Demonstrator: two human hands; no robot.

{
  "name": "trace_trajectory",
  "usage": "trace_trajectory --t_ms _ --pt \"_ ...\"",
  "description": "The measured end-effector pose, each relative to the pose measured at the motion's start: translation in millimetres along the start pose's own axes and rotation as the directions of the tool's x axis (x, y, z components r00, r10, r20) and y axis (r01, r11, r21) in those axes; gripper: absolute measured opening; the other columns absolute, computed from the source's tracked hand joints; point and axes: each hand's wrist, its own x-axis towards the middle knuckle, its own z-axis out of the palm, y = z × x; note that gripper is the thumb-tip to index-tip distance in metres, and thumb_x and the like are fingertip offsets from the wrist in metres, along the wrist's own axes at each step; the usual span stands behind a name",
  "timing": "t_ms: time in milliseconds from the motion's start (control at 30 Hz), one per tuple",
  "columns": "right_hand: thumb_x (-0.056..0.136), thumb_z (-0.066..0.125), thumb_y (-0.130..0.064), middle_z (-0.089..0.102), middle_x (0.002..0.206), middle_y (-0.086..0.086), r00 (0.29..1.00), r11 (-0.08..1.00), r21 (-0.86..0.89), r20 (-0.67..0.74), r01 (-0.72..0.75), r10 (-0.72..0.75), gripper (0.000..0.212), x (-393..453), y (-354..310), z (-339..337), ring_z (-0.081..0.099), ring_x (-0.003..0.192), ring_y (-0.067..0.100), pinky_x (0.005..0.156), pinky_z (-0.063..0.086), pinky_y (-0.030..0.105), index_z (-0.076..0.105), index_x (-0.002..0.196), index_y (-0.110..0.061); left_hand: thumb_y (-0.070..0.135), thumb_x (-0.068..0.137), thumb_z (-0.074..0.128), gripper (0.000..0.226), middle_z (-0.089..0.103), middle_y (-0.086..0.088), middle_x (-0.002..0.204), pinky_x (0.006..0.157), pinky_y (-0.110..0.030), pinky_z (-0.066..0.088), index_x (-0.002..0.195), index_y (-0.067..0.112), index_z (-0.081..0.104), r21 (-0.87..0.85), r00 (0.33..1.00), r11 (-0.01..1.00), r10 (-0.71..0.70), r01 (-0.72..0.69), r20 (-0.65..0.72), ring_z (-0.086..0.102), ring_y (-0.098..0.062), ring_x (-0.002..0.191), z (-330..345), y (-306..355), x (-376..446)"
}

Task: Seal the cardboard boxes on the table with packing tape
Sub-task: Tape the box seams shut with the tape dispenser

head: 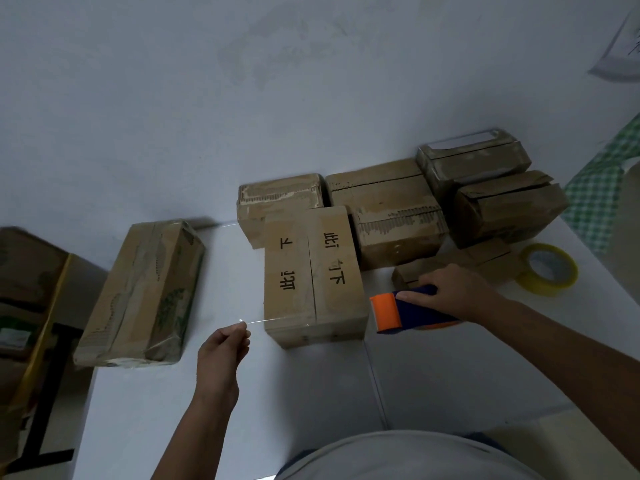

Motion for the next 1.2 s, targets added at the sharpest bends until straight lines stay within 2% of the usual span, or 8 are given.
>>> trace_trajectory --t_ms 200,333,567,800,933,1000,1100,1200 --pt "0.069 0.021 -0.088 0.063 0.068 -0.006 0.999 0.999 -0.016 -0.013 0.039 -0.039 0.076 0.8 7.3 1.6 0.056 0.059 0.004 0.052 0.034 0.02 0.064 0.077 -0.026 0.011 0.095 0.062 0.011 0.063 -0.009 0.083 0.079 -0.025 0.049 0.091 0.004 0.069 -0.006 1.0 1.0 0.017 -0.017 -0.004 0.06 -0.017 0.08 1.7 3.8 3.2" --pt "0.067 0.019 -0.09 0.058 0.062 -0.006 0.998 0.998 -0.045 -0.035 0.051 -0.052 0.075 5.1 9.9 -2.5 0.054 0.057 0.005 0.05 0.03 0.022 0.058 0.068 -0.026 0.009 0.095 0.061 0.011 0.061 -0.009 0.081 0.08 -0.027 0.05 0.092 0.002 0.068 0.011 1.0 1.0 0.003 -0.003 0.015 0.058 -0.019 0.078 3.6 1.1 5.5" --pt "0.064 0.015 -0.093 0.059 0.066 -0.006 0.998 0.995 -0.071 -0.017 0.063 -0.065 0.082 14.8 12.5 0.3 0.053 0.059 0.004 0.051 0.032 0.022 0.06 0.072 -0.026 0.014 0.096 0.062 0.01 0.067 -0.01 0.09 0.081 -0.027 0.049 0.095 0.007 0.07 0.004 1.0 1.0 -0.002 0.002 0.009 0.062 -0.019 0.084 -1.8 -7.0 6.0" --pt "0.064 0.013 -0.095 0.054 0.06 -0.008 0.997 0.993 -0.089 -0.004 0.082 -0.083 0.079 23.7 11.2 3.5 0.05 0.055 0.001 0.049 0.028 0.021 0.054 0.064 -0.027 0.012 0.095 0.063 0.009 0.067 -0.01 0.091 0.085 -0.03 0.05 0.092 0.009 0.071 -0.015 0.998 0.999 -0.04 0.04 -0.043 0.063 -0.02 0.086 -0.7 -9.6 4.6" --pt "0.067 0.016 -0.092 0.056 0.062 -0.005 0.996 0.99 -0.115 0.033 0.084 -0.081 0.077 29.6 7.7 6.4 0.052 0.056 0.006 0.05 0.034 0.023 0.056 0.065 -0.025 0.015 0.094 0.064 0.012 0.065 -0.01 0.09 0.087 -0.032 0.049 0.094 0.005 0.069 0.013 0.997 0.999 -0.051 0.052 -0.053 0.061 -0.022 0.086 1.6 -10.8 7.0" --pt "0.066 0.016 -0.091 0.058 0.065 -0.003 0.996 0.988 -0.134 0.06 0.075 -0.068 0.08 29.8 5.7 7.9 0.054 0.059 0.008 0.054 0.041 0.025 0.058 0.069 -0.024 0.02 0.094 0.065 0.016 0.064 -0.011 0.093 0.09 -0.034 0.049 0.095 0.004 0.067 0.051 0.998 0.997 -0.061 0.063 -0.035 0.061 -0.023 0.09 4.8 -13.3 7.7" --pt "0.063 0.013 -0.092 0.06 0.068 -0.001 0.997 0.988 -0.156 0.08 0.018 -0.005 0.088 26.9 -0.1 10.3 0.056 0.062 0.011 0.057 0.044 0.027 0.062 0.074 -0.02 0.035 0.09 0.07 0.028 0.061 -0.006 0.1 0.084 -0.034 0.047 0.097 0.01 0.06 0.21 0.999 0.977 -0.045 0.042 0.009 0.059 -0.021 0.095 11.1 -16.6 11.1" --pt "0.064 0.012 -0.093 0.059 0.067 0.0 0.994 0.984 -0.174 0.09 -0.049 0.065 0.091 20.1 -13.1 21.2 0.056 0.06 0.012 0.057 0.047 0.029 0.064 0.074 -0.018 0.041 0.083 0.076 0.047 0.057 -0.007 0.096 0.087 -0.042 0.05 0.1 0.004 0.054 0.345 1.0 0.938 -0.01 0.005 0.012 0.057 -0.025 0.094 9.9 -13.2 22.6"
